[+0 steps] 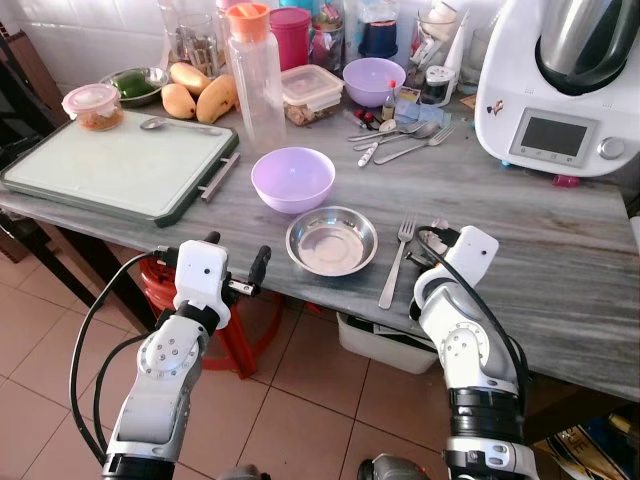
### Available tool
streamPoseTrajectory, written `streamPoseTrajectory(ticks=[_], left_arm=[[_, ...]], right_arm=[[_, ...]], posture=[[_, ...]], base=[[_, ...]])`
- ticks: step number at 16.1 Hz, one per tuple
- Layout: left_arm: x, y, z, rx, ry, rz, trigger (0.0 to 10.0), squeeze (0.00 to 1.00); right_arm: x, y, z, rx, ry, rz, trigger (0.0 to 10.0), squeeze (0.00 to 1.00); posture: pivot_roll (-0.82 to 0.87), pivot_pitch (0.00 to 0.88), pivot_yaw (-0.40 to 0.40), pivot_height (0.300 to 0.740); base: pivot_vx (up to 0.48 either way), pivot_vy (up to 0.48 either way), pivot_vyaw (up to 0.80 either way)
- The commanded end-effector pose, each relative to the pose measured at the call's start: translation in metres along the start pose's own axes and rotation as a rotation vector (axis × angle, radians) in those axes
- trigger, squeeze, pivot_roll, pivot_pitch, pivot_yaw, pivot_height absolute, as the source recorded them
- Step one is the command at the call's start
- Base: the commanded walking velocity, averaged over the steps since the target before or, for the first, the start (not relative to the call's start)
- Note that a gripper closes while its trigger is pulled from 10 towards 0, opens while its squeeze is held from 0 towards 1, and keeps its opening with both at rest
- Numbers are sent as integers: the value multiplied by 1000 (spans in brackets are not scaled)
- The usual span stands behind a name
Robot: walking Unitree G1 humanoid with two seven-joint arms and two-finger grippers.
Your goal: Setting the table
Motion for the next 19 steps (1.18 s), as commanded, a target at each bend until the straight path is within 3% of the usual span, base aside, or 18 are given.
streamPoseTrajectory(ticks=[1, 7, 19], left_arm=[[1, 0, 5, -12, -6, -3, 10000, 0], [1, 0, 4, -10, -3, -4, 10000, 0], [1, -2, 5, -12, -8, -8, 10000, 0]], right_arm=[[7, 2, -16, 48, -21, 4, 10000, 0], [-1, -1, -16, 31, 29, -40, 10000, 0], [-10, -7, -4, -33, 44, -69, 10000, 0]], posture=[[-10, 0, 24, 740], [-10, 0, 23, 740], [-8, 0, 27, 740]], base=[[0, 0, 0], [0, 0, 0], [0, 0, 0]])
Point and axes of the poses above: a point about 5 cm out from each wrist's last joint towards the gripper, its own y axis pointing back from the gripper into the wrist, its own z axis along the axis of the wrist's last joint, x = y × z, the point moved 1 cm from there along -y, pointing out of the wrist towards the gripper, and after that the axes turned 9 degrees about -y, right-handed, at the moved point
